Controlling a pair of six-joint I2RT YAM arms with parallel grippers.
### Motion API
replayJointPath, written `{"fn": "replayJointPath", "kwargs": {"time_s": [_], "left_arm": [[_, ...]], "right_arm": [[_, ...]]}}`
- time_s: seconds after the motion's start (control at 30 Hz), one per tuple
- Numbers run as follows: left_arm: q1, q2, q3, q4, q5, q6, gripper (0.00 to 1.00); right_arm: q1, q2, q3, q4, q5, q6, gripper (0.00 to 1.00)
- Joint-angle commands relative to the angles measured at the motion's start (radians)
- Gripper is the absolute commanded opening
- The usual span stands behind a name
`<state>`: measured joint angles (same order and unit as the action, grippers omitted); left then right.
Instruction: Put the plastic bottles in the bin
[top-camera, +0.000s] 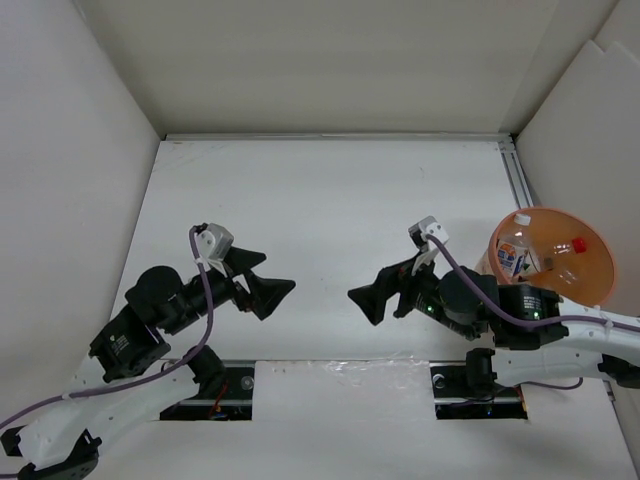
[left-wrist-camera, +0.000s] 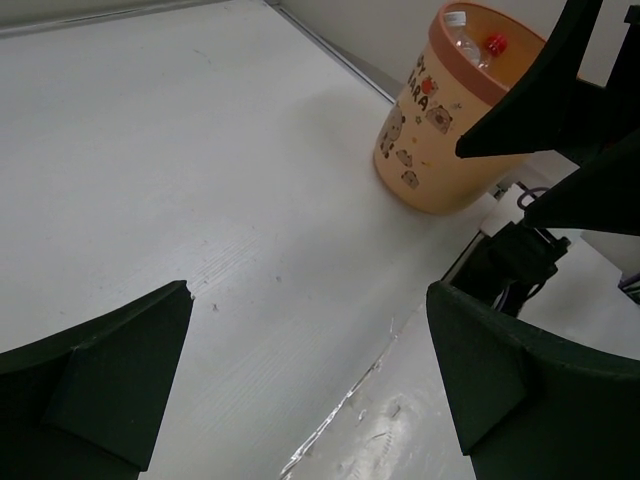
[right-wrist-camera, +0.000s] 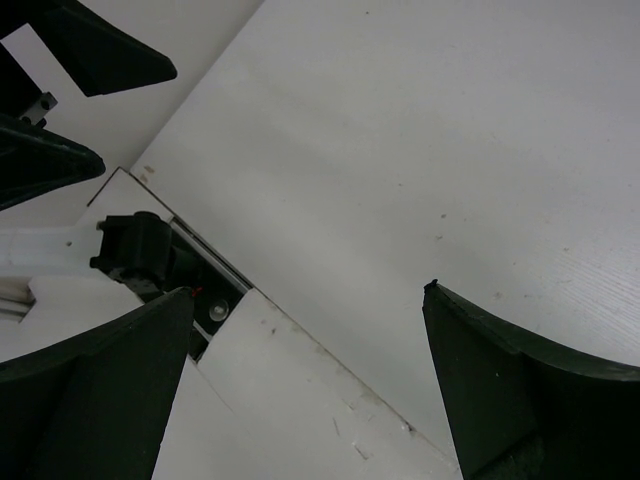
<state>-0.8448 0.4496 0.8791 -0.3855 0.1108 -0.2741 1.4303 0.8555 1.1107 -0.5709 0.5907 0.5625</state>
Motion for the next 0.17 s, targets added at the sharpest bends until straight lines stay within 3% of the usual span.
{"fn": "replayJointPath", "kwargs": {"time_s": [0.0,0.13], "left_arm": [[-0.002,0.003,-0.002,0.051,-0.014,-0.008,1.00],[-0.002,0.003,-0.002,0.051,-0.025,-0.008,1.00]], "right_arm": [[0.007,-0.010,-0.002,0.046,0.027,0.004,1.00],[0.007,-0.010,-0.002,0.046,0.027,0.004,1.00]]}}
